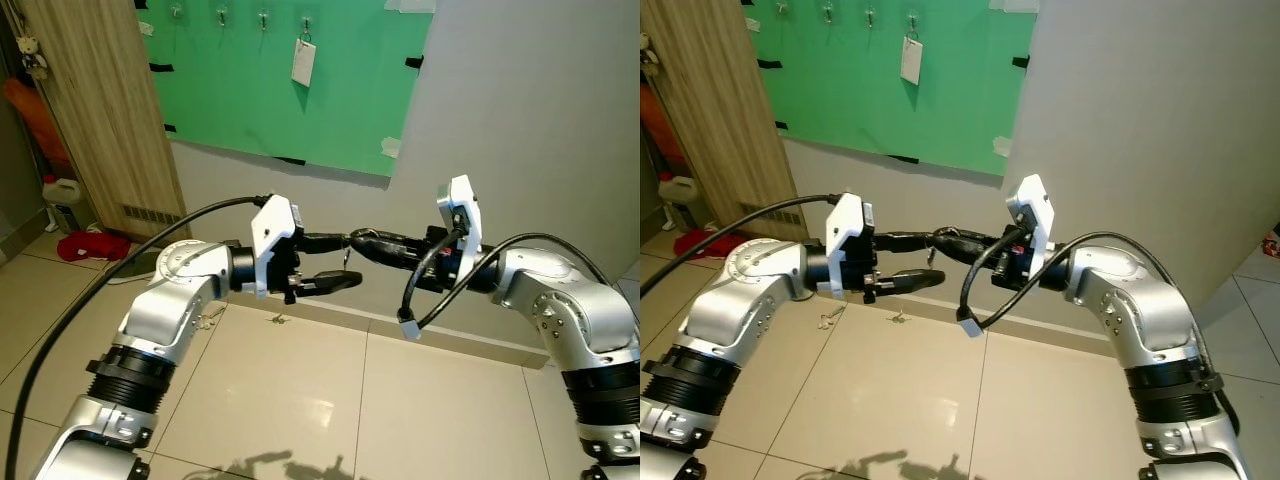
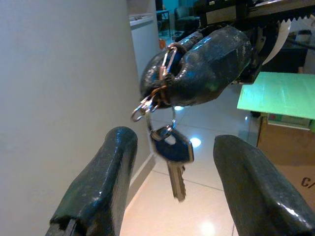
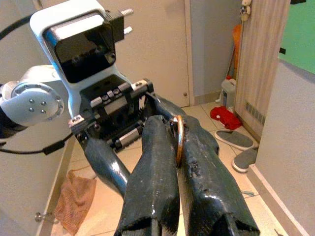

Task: Hang keys on a hook

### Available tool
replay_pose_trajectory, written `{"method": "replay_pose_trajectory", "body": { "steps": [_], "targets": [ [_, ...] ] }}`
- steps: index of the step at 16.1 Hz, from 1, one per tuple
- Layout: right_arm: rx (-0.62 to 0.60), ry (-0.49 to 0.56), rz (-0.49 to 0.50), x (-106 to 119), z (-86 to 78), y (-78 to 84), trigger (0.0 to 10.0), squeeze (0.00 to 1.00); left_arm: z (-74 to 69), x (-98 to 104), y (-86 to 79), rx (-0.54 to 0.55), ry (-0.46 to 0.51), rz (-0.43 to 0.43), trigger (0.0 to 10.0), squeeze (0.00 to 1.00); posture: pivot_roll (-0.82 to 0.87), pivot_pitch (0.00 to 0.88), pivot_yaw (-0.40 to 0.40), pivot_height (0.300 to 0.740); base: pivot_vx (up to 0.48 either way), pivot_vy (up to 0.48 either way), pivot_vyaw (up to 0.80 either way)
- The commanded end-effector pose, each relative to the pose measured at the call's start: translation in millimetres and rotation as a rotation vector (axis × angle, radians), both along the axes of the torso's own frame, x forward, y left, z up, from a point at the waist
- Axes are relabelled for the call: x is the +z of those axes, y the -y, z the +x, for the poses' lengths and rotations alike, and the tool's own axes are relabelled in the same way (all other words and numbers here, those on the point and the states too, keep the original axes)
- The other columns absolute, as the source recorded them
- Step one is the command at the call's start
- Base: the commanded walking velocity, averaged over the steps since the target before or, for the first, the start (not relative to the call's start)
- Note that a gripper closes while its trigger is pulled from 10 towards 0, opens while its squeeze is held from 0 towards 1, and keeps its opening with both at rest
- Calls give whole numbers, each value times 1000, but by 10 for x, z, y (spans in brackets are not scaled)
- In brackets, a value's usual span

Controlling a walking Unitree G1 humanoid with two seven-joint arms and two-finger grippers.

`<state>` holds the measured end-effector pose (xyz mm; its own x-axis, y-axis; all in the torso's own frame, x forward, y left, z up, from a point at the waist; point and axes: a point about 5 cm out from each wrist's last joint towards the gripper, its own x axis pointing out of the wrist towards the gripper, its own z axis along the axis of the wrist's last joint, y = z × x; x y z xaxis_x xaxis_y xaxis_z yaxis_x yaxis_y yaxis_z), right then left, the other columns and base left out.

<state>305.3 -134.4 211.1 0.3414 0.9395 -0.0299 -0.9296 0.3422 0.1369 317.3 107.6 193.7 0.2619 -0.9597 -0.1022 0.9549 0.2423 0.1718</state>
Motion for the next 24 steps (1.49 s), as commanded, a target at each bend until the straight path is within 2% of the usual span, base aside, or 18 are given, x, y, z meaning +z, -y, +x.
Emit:
{"method": "replay_pose_trajectory", "body": {
  "steps": [1,5,6,7,8,9,10,13,17,24],
  "targets": [
    [5,28,11,93,-1,-9,0,0,8,16,23,-6,-4,4,10000,0,-68,0,-51,740,0,0,0],
    [7,31,27,124,-15,-21,0,0,19,-13,57,1,-18,-5,10000,0,-73,0,-51,740,0,0,0],
    [9,30,29,126,-21,-23,0,0,23,-13,62,5,-20,-8,7882,0,-75,0,-51,740,0,0,0],
    [10,29,32,126,-25,-29,0,0,29,-10,68,9,-19,-10,3373,0,-75,0,-51,740,0,0,0],
    [11,28,33,125,-26,-35,0,0,33,-7,74,10,-17,-11,2941,0,-75,0,-51,740,0,0,0],
    [13,27,34,127,-28,-40,0,0,36,-3,80,11,-17,-13,588,0,-75,0,-51,740,0,0,0],
    [13,27,35,128,-29,-43,0,0,40,-6,82,13,-16,-12,0,0,-75,0,-51,740,0,0,0],
    [16,21,38,124,-38,-52,0,0,24,-30,96,-1,-8,11,0,0,-75,0,-51,740,0,0,0],
    [21,10,36,104,-51,-66,0,0,15,-12,140,-2,-8,-14,0,0,-75,0,-56,740,0,0,0],
    [9,12,24,71,-46,-67,0,0,-15,37,109,-21,-3,-19,0,0,-70,0,-56,740,0,0,0]
  ]
}}
